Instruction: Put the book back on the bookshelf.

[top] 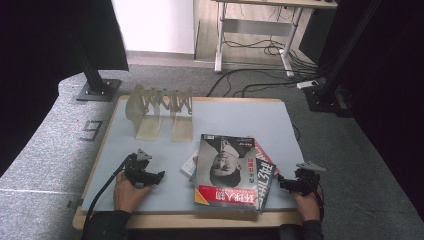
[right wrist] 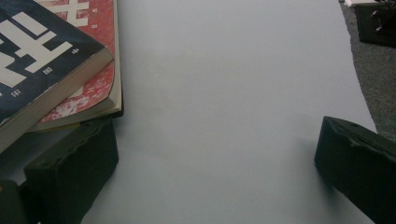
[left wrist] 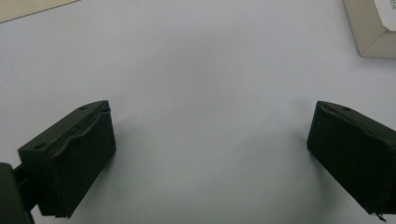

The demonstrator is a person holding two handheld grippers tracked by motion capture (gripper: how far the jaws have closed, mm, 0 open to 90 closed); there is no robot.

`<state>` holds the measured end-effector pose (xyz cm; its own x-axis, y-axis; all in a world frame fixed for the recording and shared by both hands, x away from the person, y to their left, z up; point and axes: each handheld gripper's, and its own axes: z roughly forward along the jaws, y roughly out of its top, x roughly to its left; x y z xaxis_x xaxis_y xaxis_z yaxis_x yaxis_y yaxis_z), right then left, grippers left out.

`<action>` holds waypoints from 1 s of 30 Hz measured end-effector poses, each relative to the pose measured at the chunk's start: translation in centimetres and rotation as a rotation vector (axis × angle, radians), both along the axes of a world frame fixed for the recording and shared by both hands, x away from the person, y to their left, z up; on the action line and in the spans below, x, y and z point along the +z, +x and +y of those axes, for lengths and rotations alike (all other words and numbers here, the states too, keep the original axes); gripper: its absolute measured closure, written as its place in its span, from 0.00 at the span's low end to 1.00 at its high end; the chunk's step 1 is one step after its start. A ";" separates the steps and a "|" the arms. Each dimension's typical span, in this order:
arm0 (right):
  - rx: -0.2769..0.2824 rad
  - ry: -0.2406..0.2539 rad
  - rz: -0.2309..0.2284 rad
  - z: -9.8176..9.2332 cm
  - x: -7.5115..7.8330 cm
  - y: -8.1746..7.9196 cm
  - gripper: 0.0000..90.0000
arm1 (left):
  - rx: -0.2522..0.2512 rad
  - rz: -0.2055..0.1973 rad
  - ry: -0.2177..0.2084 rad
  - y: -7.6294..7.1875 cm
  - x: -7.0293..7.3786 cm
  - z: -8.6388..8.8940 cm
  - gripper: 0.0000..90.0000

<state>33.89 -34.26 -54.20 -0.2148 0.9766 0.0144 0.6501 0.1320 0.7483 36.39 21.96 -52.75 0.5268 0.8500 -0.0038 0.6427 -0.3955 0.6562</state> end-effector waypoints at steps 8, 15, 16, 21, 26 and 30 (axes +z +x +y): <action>0.000 0.000 0.000 0.0 0.0 0.0 0.00 | 0.000 0.000 -0.001 0.0 0.0 0.0 0.01; -0.001 -0.002 0.007 0.0 0.1 0.1 0.00 | 0.000 0.000 -0.001 0.0 0.0 0.0 0.01; -0.001 -0.001 0.007 0.0 0.1 0.1 0.00 | 0.000 0.000 -0.001 0.0 0.0 0.0 0.01; 0.002 -0.003 0.006 0.0 0.1 0.1 0.00 | 0.000 0.000 -0.001 0.0 0.0 0.0 0.01; 0.003 -0.004 0.019 0.0 0.2 0.2 0.00 | -0.001 0.000 -0.001 0.0 0.0 0.0 0.01; 0.017 0.007 0.027 -0.1 0.5 0.1 0.00 | -0.001 0.000 -0.001 0.0 0.0 0.0 0.01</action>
<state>34.01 -34.31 -53.68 -0.2310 0.9726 0.0275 0.6678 0.1379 0.7314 36.39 21.97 -52.80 0.5274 0.8496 -0.0041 0.6422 -0.3955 0.6567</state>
